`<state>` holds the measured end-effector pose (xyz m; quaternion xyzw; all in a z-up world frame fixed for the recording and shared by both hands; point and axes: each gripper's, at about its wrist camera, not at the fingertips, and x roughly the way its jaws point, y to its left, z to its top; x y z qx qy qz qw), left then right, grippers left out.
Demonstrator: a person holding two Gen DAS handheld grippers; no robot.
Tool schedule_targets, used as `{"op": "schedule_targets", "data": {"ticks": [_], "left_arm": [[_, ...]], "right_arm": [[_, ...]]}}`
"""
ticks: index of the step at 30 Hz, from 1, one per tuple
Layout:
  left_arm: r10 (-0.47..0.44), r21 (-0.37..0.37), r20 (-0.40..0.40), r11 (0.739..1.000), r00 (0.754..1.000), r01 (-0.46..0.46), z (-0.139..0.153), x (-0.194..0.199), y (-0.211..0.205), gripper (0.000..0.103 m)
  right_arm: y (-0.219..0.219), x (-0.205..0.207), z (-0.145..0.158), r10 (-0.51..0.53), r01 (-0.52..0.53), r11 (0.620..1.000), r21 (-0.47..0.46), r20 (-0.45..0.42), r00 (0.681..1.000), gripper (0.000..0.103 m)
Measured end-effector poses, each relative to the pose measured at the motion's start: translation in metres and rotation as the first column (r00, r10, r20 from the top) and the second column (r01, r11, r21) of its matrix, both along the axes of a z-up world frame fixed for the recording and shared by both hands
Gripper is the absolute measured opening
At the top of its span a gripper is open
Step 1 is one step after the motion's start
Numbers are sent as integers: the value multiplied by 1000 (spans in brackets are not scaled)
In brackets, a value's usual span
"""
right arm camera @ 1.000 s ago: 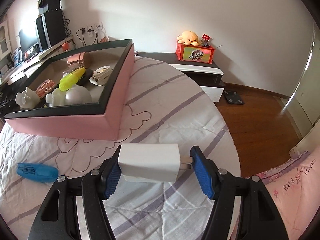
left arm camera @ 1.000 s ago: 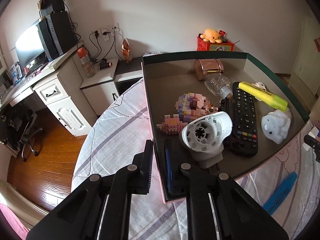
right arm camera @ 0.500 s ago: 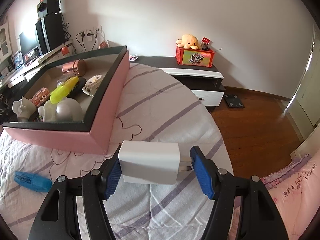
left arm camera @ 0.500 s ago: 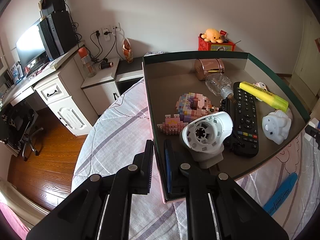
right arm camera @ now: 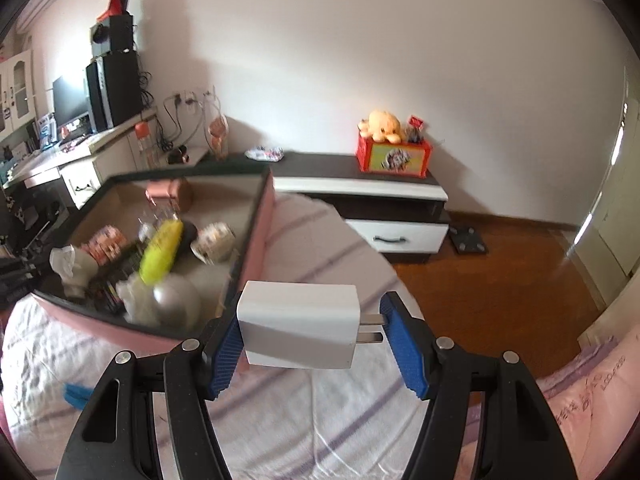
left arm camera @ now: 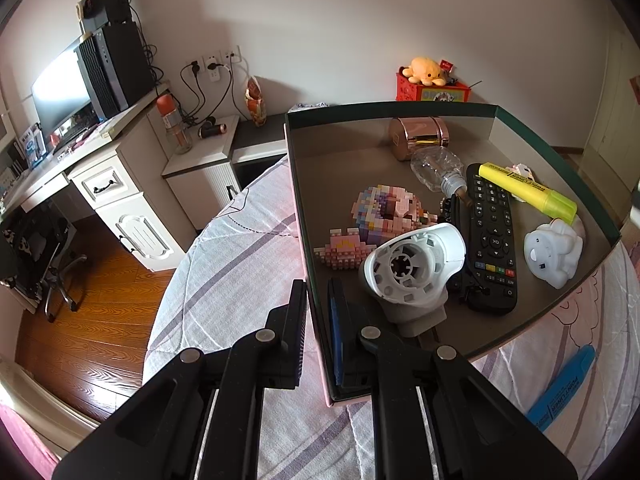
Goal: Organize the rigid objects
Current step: 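Carry the white charger with the right tool over the box and lower it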
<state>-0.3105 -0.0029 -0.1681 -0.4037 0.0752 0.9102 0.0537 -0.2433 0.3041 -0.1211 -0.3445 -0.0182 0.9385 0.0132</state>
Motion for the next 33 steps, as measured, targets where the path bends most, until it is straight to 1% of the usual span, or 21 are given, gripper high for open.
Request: {"op": "schedule_targets", "data": {"ticks": [2,5,9,15,21,24,32,33], "left_arm": [[0,1,0,1000,1000,0,0,0,0,10],[0,0,0,1000,1000,0,0,1,0,10],[2,2,1,1000,1000,-2,0,1,0,10],[6,5,3,1000,1000,-6,0,1,0,10],[4,2,4,1000,1000,-4,1,1,0,10],[5,2,3,1000,1000,-5,1,0,0,10],[18,3,3,1000,1000,-18,0,0,2,10],[20,3,3,1000,1000,-20,1,0,2,10]], "right_arm": [[-12,-7,11,26,-26,1000,8,-16,1000,67],[-28,-19,18,65,-65,998,13,-26,998,67],[-61,-38,18,130,-130,991,6,-10,991,67],[-126,-57,1,261,-262,965,-4,46,964,67],[-176,-74,-23,342,-345,939,-2,129,931,67],[-187,-80,-31,355,-359,933,1,159,921,67],[-184,-77,-35,353,-356,934,-8,156,923,68],[-185,-76,-34,353,-356,935,-11,148,924,70]]}}
